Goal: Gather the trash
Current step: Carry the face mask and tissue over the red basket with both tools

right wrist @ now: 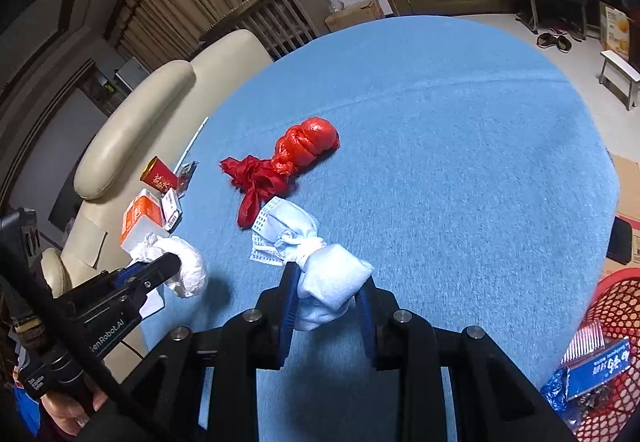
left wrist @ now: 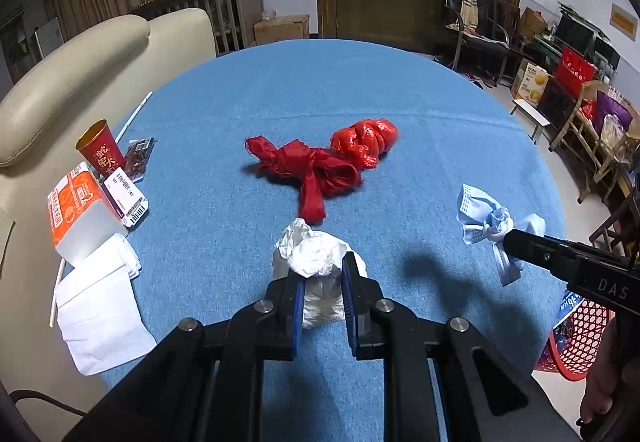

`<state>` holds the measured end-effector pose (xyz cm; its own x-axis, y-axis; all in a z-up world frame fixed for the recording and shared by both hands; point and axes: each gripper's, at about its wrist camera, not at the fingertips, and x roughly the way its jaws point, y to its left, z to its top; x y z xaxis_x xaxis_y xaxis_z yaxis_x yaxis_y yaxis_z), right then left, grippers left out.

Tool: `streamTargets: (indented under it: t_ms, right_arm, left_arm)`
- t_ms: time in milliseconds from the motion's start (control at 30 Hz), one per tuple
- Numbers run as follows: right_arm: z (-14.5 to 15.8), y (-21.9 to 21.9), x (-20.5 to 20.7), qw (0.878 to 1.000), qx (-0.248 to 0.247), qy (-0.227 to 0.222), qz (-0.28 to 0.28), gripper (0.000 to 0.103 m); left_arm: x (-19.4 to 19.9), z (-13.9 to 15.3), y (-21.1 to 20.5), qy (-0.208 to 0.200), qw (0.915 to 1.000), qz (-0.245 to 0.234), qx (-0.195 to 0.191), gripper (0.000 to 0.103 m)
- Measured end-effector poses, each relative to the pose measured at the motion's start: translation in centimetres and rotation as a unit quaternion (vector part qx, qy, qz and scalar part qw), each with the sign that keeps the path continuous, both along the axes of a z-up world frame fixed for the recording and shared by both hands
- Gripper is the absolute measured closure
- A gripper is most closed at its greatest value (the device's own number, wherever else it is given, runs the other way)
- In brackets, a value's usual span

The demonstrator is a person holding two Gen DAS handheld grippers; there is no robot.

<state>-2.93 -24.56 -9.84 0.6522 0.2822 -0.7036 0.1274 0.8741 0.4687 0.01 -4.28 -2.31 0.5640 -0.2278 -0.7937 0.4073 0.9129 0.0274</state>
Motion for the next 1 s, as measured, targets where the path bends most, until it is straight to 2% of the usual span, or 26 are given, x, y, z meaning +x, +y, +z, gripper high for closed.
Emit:
streamTargets:
  t_ms: [1000]
  right_arm:
    - [3.9,-1.5,-6.2,0.998,-0.003,-0.063,-0.022,0.074]
  left_arm:
    - [-5.8,3.8,-1.6,-0.059,0.9977,-0.033,0.010,0.085]
